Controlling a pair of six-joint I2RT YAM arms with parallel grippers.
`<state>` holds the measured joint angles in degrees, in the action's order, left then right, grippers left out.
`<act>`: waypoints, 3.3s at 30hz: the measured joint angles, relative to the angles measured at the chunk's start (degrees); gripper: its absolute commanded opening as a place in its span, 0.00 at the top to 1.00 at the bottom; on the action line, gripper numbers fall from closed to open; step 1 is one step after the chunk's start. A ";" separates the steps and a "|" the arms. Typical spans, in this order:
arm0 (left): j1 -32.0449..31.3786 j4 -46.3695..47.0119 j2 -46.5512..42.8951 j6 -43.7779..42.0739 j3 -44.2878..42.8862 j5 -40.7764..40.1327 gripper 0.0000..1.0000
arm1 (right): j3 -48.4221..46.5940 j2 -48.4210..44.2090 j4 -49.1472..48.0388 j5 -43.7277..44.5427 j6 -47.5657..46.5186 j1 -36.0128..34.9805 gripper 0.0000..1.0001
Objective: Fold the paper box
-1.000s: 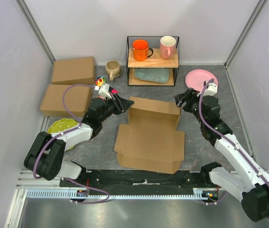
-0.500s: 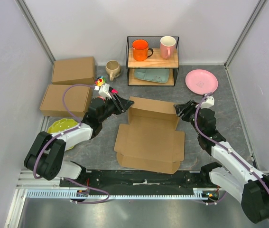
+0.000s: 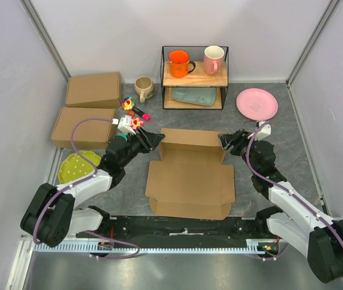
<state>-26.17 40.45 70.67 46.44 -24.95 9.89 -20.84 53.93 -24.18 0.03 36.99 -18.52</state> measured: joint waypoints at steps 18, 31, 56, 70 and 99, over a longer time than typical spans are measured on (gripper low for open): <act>-0.04 -17.35 -4.42 -1.95 -8.72 -5.33 0.27 | -10.08 -3.34 22.69 5.38 -2.97 -0.07 0.19; -0.04 -29.18 -20.06 -5.20 -15.50 -9.31 0.32 | -28.70 -4.15 35.91 10.82 -11.50 -4.31 0.26; -0.11 -54.88 -45.72 -5.01 -2.51 -19.04 0.29 | -38.03 29.14 42.91 72.46 -59.58 -58.34 0.13; -0.11 -56.85 -46.49 -5.01 -2.01 -20.50 0.29 | -38.23 39.56 32.41 74.79 -65.22 -50.25 0.24; -0.11 -55.89 -43.91 -9.99 -19.17 -22.71 0.28 | -72.65 38.23 66.14 46.05 -32.35 -18.05 1.00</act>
<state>-26.28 -15.44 26.76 36.45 -44.12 -12.82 -93.49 92.16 41.95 46.09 4.64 -36.58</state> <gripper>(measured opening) 0.719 0.010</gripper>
